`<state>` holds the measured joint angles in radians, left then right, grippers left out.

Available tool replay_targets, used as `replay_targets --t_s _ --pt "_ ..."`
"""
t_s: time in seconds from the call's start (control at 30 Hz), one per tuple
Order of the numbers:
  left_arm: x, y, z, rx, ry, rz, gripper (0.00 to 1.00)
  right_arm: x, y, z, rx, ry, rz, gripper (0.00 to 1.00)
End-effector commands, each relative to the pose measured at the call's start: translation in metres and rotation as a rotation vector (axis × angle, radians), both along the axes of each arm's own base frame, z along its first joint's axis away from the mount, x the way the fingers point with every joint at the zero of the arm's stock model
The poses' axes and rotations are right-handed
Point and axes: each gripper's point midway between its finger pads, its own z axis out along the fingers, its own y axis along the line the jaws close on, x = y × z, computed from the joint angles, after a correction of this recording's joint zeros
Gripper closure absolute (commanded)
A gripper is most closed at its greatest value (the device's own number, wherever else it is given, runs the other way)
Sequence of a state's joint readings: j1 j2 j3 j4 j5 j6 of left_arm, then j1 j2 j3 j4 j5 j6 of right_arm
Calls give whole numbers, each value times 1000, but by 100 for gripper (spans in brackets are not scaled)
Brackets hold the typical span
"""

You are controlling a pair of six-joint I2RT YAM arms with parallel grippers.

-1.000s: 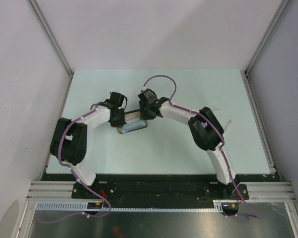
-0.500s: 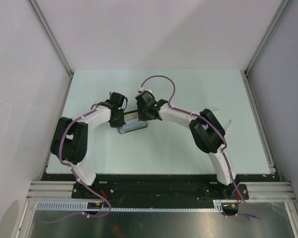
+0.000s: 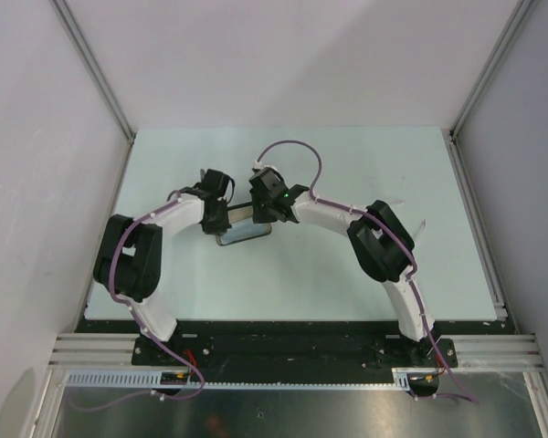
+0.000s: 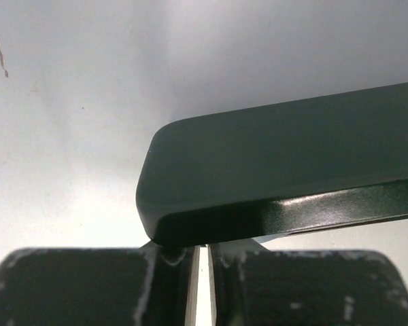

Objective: Organize the sunglasses
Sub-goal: Place the glasses cleaning cloth in the sunglasses case.

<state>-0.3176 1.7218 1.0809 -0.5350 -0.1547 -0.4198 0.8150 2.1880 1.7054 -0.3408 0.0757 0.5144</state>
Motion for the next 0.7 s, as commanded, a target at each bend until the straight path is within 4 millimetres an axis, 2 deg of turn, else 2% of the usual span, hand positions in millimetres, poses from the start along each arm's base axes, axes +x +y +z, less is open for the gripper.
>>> replay_targets --t_s 0.0,0.2,0.37,0.47,0.67 --pt "17 1 11 5 -47 47 81 0 9 18 54 -36 24 75" --pt "17 2 16 2 -65 62 73 -3 11 15 60 -30 26 76" --pt "13 -2 27 -26 -86 52 72 -3 11 10 57 -33 24 80" --pt "9 -8 33 -71 -89 42 77 -6 11 7 63 -29 30 85" --pt "4 -23 32 -141 -66 32 96 -16 16 5 77 -20 64 95"
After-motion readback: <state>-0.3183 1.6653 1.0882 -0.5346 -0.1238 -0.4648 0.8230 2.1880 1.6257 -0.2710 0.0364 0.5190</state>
